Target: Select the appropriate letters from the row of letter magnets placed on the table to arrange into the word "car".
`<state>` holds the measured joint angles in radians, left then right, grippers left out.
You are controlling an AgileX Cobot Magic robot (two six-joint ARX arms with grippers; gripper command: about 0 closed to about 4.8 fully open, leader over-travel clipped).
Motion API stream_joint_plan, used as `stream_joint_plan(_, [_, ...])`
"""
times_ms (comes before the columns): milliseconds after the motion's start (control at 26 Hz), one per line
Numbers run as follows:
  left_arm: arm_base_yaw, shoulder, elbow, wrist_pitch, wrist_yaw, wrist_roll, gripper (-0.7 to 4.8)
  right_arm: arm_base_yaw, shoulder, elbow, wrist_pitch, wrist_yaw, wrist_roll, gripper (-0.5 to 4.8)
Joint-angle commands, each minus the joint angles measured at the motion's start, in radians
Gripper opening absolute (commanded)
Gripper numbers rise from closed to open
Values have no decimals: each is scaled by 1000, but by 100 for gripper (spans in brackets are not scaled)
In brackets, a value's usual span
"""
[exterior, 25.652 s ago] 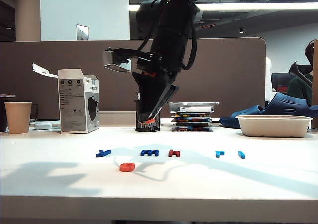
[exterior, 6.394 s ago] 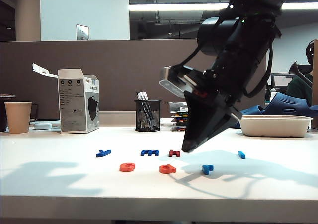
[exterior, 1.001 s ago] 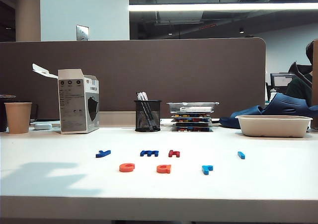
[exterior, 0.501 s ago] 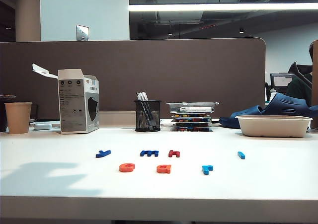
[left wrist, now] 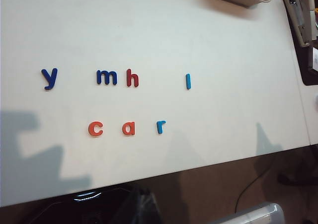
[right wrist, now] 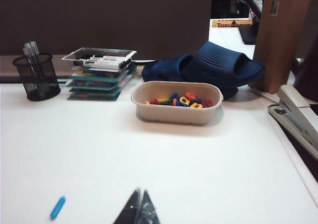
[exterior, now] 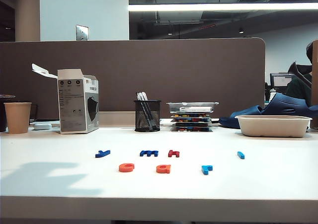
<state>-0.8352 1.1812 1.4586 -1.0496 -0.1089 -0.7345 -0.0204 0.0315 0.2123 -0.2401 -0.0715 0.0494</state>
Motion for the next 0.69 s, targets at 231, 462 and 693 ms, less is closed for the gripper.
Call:
stream_joint_plan(231, [0, -3, 3, 13, -3, 1, -5, 1, -13, -132, 183, 13, -12, -2])
stream_joint_plan(462, [0, -3, 3, 13, -3, 1, -5, 1, -13, -211, 260, 13, -54, -2])
stream_joint_plan(693, [0, -3, 3, 22, -4, 1, -5, 1, -12, -212, 245, 14, -106, -2])
